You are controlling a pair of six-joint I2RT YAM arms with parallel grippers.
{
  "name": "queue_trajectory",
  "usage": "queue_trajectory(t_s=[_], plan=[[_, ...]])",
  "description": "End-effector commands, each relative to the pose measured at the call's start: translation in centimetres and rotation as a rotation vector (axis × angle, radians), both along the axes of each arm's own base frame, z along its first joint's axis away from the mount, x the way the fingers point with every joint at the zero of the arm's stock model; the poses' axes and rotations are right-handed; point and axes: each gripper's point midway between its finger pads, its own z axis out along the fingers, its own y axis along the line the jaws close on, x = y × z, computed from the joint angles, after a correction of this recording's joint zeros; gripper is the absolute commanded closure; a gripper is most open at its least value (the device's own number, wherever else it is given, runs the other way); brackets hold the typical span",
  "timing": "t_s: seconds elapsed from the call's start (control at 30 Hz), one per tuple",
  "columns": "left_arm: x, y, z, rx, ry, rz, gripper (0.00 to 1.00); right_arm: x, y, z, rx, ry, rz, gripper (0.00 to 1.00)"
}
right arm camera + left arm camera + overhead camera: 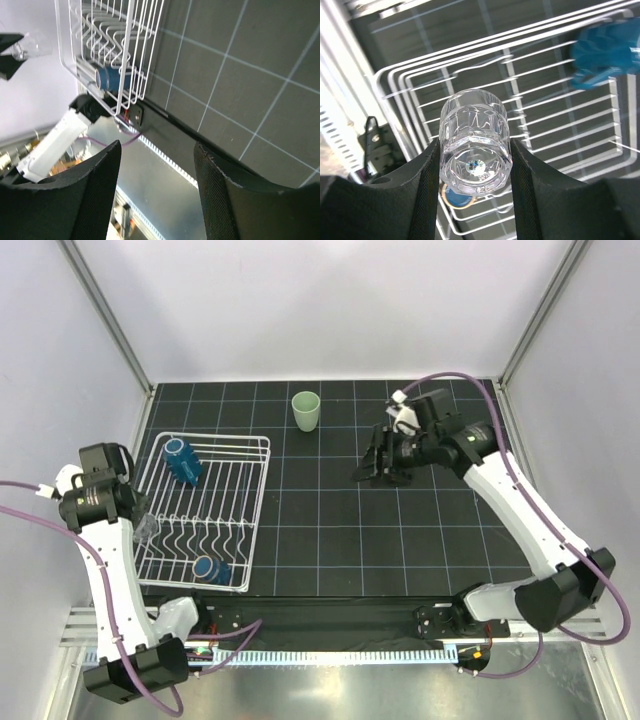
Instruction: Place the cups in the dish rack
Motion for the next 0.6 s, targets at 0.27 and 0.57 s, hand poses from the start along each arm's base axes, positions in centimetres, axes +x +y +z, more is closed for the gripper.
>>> queue_trajectory(t_s=[0.27, 0.57], plan=[[-10.6, -1.6, -4.4, -0.072, 0.4, 0.056, 1.0, -2.7, 5.4, -0.5, -0.049, -0.005, 0.222, 0.39], [-12.5, -2.2, -6.7, -0.079, 0.45, 0.065, 1.0, -2.3, 5.8, -1.7, -0.077, 0.047, 0.215, 0.39]])
